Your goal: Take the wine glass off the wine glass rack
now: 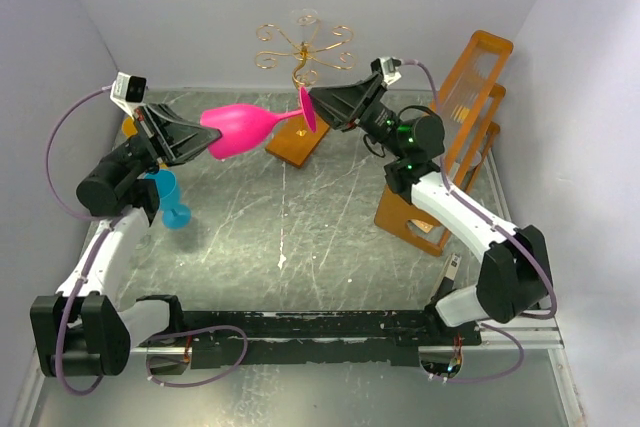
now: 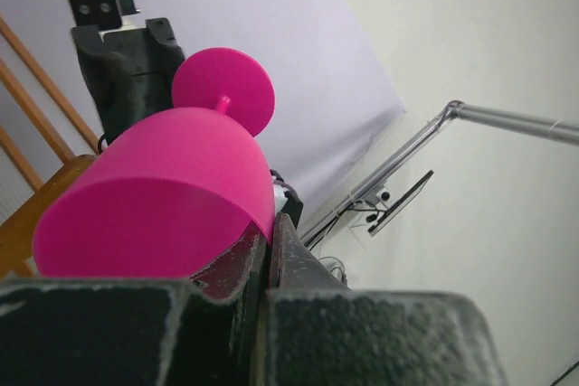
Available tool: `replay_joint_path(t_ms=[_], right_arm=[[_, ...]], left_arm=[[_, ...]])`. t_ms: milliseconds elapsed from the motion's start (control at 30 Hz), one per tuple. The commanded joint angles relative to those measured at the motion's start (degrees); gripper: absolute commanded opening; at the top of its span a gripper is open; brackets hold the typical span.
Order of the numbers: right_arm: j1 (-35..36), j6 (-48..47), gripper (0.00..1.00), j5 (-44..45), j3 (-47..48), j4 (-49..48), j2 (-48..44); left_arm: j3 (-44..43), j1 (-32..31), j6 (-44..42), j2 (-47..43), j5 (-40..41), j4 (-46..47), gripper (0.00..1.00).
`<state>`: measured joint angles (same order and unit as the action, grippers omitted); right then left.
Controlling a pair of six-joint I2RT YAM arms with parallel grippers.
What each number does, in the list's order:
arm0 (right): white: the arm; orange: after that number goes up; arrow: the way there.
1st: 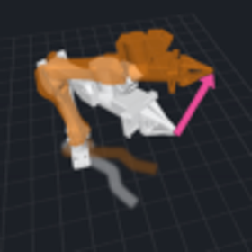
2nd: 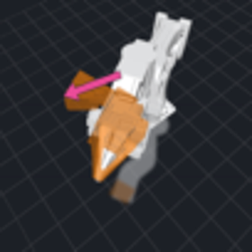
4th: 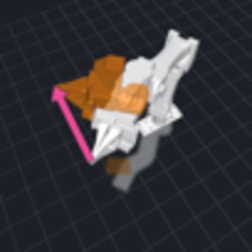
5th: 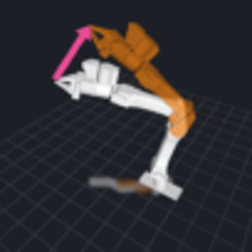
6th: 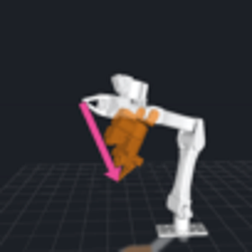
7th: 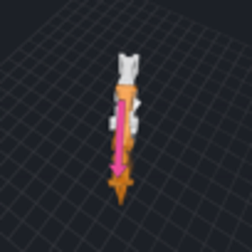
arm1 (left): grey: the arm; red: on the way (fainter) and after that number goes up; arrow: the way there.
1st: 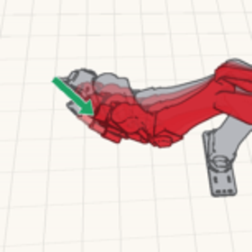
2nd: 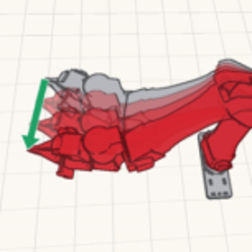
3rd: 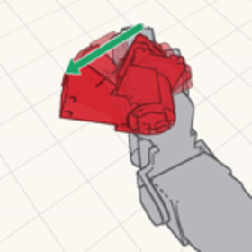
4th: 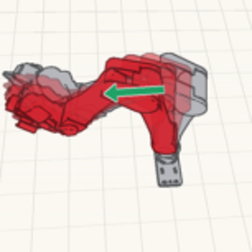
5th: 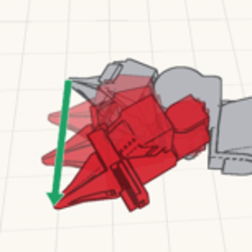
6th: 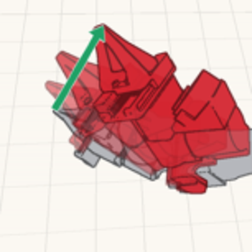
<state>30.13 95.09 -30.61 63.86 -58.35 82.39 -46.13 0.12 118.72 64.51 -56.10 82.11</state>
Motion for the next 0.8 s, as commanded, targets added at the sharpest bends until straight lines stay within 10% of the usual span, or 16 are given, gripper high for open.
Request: replay_joint_path(t_ms=[0, 200, 400, 767], right_arm=[[-5.09, -9.12, 0.44, -0.42, -2.51, 7.09, -4.80], [-11.68, -31.63, 0.63, 0.73, 5.60, 35.91, -9.34], [-11.80, -53.61, 0.69, 13.47, 13.57, 57.02, -11.01], [-10.84, -53.55, 0.70, 14.62, 21.57, 61.37, -1.08]], left_arm=[[-0.21, 0.14, -1.92, -1.61, -3.07, 9.75, 0.07], [-2.82, 0.16, -24.57, -8.00, -7.44, -22.30, 0.07], [-22.90, 0.03, -75.79, -10.48, 10.45, -103.47, 0.07], [-33.77, -2.03, -90.54, -0.43, 30.88, -128.86, 0.07]])
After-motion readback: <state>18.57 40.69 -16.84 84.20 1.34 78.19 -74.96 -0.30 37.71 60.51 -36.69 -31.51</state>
